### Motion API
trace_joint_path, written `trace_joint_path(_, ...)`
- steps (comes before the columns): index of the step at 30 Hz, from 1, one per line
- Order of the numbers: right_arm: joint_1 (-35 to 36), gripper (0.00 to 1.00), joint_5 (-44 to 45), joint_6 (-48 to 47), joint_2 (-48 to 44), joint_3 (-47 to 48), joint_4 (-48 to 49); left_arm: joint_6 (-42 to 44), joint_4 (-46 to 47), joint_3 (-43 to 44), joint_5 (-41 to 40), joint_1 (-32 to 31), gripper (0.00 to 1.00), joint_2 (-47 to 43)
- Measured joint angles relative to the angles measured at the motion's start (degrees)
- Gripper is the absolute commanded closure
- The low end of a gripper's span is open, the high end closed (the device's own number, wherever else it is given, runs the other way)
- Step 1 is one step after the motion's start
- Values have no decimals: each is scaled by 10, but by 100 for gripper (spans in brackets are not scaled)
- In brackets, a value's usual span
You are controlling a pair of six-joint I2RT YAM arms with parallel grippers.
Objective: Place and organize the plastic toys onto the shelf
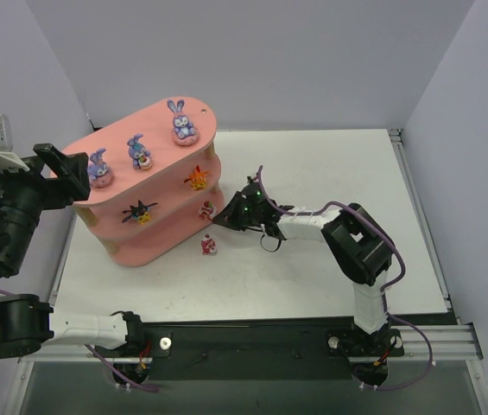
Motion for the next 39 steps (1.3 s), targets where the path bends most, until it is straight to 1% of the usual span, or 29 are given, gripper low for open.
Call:
trace_joint_path(12, 0, 100, -14, 8, 42, 40, -1, 5, 0, 0, 0, 0, 19, -1)
trace_joint_path(23, -9, 100, -11, 2, 42, 53, -10, 5, 0, 0, -1, 0, 19, -1)
trace_joint_path(39, -28, 100, 2, -40, 69, 87, -28, 6, 1, 0, -1, 0, 19, -1)
